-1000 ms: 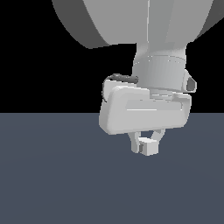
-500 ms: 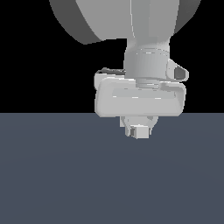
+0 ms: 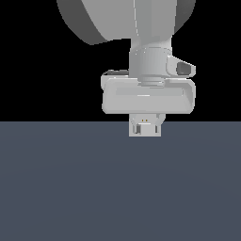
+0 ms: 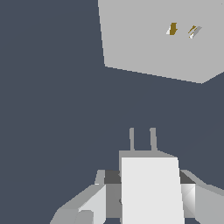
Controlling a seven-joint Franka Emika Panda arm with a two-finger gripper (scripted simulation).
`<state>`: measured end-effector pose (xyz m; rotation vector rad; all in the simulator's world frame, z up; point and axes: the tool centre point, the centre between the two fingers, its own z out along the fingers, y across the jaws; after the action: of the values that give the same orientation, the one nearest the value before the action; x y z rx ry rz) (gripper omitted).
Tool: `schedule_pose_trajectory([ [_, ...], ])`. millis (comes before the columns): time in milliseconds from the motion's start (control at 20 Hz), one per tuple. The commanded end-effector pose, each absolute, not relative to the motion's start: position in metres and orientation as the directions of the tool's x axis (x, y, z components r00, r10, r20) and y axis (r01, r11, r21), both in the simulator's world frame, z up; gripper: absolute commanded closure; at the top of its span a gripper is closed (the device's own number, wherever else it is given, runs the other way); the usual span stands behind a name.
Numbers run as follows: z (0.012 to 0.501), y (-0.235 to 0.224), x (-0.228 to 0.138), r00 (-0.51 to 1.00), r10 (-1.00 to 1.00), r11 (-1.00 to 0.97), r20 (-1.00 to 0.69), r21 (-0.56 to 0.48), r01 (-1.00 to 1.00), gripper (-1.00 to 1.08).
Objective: Plug the charger into the wall socket.
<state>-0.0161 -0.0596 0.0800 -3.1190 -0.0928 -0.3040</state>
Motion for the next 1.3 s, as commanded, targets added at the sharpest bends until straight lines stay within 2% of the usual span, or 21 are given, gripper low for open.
schedule_pose_trajectory([
  [0, 0.085, -0.061, -0.01, 0.981, 0.009, -1.0, 0.193, 0.0, 0.009, 1.08],
  [550, 0.099, -0.065, 0.006, 0.975, -0.118, -0.993, 0.19, 0.0, -0.12, 1.08],
  [1250, 0.1, -0.067, 0.012, 0.973, -0.131, -0.991, 0.189, 0.0, -0.133, 1.08],
])
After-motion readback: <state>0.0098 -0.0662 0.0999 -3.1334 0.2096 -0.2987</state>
